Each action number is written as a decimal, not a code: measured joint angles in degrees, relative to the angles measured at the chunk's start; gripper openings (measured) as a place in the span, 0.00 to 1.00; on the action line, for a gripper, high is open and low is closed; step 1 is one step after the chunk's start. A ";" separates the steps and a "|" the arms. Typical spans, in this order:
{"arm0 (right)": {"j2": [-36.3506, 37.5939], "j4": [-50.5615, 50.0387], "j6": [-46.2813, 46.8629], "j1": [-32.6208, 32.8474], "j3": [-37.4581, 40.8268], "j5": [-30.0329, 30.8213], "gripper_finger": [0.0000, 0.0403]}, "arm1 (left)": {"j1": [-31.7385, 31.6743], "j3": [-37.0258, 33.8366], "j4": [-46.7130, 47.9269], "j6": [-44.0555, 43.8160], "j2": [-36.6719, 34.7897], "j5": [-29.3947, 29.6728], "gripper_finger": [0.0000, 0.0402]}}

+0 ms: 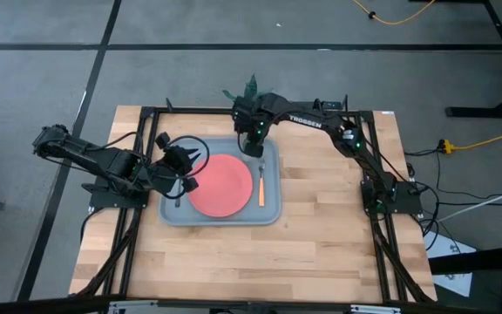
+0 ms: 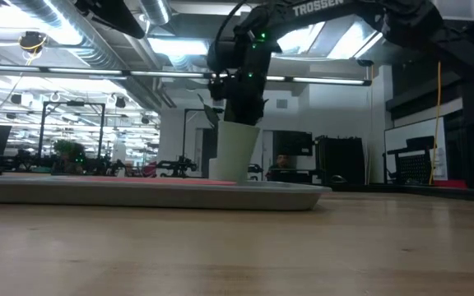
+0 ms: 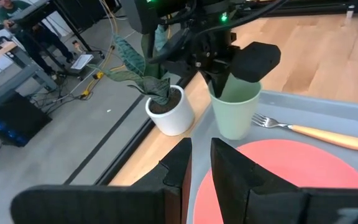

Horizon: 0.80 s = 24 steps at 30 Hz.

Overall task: Pick and place plate/cup/fork/spoon on tray
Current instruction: Put the green cup on the blue tray above the plate

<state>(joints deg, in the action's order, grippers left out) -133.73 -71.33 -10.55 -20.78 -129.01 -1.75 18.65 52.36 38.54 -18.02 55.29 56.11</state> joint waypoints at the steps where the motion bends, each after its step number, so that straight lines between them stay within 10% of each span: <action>1: 0.16 -0.19 0.28 0.51 0.00 2.10 0.00 | 0.01 0.00 0.01 0.00 0.00 -0.19 0.13; 24: 1.62 0.63 3.90 2.10 0.15 7.98 0.00 | 0.02 0.00 0.04 0.07 0.00 -0.30 0.13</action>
<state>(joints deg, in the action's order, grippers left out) -132.11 -70.70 -6.65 -18.68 -128.86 6.23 18.68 52.36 38.59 -17.96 55.28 55.81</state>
